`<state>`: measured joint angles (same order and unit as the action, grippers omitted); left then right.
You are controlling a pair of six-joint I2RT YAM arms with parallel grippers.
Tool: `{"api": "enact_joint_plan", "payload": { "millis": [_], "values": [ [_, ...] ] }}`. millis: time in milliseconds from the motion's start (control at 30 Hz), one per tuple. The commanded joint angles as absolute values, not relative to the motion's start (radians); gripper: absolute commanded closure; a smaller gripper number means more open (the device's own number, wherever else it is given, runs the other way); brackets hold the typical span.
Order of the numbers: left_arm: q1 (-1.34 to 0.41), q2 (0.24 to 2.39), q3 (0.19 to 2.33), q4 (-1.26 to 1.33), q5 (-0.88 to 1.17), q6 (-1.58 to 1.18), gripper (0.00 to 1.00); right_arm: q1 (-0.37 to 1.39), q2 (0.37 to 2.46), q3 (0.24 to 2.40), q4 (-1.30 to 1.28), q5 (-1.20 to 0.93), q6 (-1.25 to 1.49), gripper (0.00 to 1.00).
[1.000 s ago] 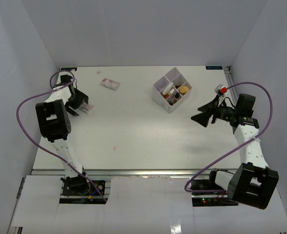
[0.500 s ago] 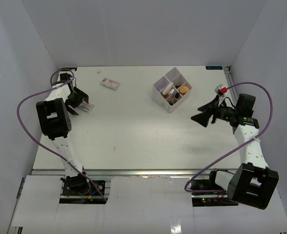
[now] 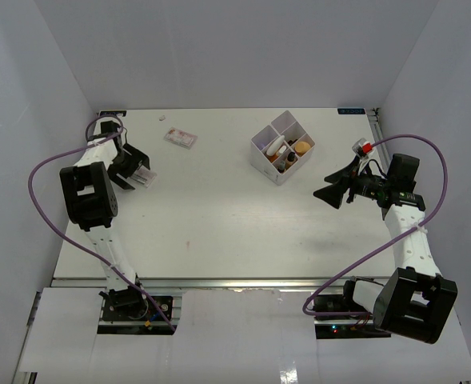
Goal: Organize the makeup
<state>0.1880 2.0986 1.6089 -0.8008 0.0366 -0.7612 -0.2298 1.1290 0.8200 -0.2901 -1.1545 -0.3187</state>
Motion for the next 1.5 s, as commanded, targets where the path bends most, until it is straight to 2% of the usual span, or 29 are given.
{"api": "enact_joint_plan", "payload": {
  "millis": [0,533,767,900,933,1000,1067,1100,1200,1267,1367,1467],
  "values": [
    [0.181,2.033,1.610,-0.796,0.055,-0.790,0.02,-0.233,1.114,0.821,-0.288,-1.169,-0.325,0.10],
    [0.166,2.292,1.884,-1.053,-0.147,-0.772,0.02,-0.233,1.112,0.821,-0.288,-1.167,-0.325,0.10],
    [0.160,2.315,1.879,-1.055,-0.173,-0.773,0.02,-0.233,1.114,0.819,-0.288,-1.166,-0.325,0.10],
    [0.160,2.297,1.840,-1.022,-0.177,-0.757,0.06,-0.234,1.113,0.820,-0.288,-1.166,-0.325,0.10],
    [0.160,2.292,1.830,-1.015,-0.171,-0.753,0.10,-0.235,1.112,0.821,-0.288,-1.166,-0.325,0.10],
    [0.160,2.282,1.815,-0.989,-0.144,-0.730,0.24,-0.233,1.112,0.819,-0.288,-1.167,-0.325,0.10],
    [0.160,2.262,1.787,-0.947,-0.094,-0.708,0.48,-0.233,1.111,0.820,-0.288,-1.167,-0.324,0.10],
    [0.160,2.253,1.768,-0.920,-0.059,-0.700,0.65,-0.233,1.111,0.819,-0.288,-1.166,-0.324,0.10],
    [0.158,2.196,1.717,-0.858,0.086,-0.655,0.94,-0.235,1.109,0.819,-0.288,-1.166,-0.325,0.10],
    [0.152,2.152,1.664,-0.776,0.199,-0.611,1.00,-0.233,1.109,0.818,-0.288,-1.166,-0.325,0.10],
    [0.121,2.075,1.572,-0.666,0.403,-0.526,1.00,-0.234,1.109,0.815,-0.288,-1.171,-0.328,0.10],
    [0.081,1.953,1.422,-0.451,0.702,-0.448,1.00,-0.232,1.113,0.809,-0.287,-1.187,-0.334,0.10]
  ]
}}
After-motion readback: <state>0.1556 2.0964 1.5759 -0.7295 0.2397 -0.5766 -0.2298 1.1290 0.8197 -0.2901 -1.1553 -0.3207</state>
